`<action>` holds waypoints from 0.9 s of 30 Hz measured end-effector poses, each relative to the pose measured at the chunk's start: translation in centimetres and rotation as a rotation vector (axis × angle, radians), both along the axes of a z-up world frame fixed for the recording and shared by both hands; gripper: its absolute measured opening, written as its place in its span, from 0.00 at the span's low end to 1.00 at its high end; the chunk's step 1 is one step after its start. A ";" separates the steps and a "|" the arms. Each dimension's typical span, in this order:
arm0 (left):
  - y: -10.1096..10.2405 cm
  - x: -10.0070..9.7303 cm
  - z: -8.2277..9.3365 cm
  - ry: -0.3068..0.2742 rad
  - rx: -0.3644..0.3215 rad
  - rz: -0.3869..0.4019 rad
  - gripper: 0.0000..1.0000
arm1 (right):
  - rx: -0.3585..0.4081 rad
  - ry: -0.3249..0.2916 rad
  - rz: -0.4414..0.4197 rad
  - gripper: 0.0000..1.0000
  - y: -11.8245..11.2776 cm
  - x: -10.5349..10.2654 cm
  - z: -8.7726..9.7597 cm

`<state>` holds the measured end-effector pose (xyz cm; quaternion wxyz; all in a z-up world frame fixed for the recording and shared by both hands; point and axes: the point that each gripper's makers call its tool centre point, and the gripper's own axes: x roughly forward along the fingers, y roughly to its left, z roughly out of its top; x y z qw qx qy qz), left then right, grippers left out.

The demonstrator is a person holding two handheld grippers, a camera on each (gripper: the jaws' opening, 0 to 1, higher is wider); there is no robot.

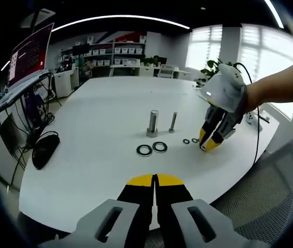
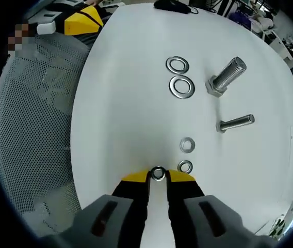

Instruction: Place the washer onto the threaded stud by aligning its center hole with the stud, sliding it down to the base, and recovering from edge contact or off-axis alignment until the washer reaches the visible bottom stop.

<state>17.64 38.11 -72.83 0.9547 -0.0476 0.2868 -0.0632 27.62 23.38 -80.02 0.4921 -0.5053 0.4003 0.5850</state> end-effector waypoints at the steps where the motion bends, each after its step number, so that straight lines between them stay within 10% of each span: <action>1: 0.0 0.0 0.0 0.001 0.001 0.003 0.00 | 0.005 0.002 -0.009 0.15 0.0 0.0 0.0; 27: 0.2 -0.2 -0.4 0.027 0.001 0.014 0.00 | 0.044 0.038 0.024 0.14 0.2 -0.2 3.1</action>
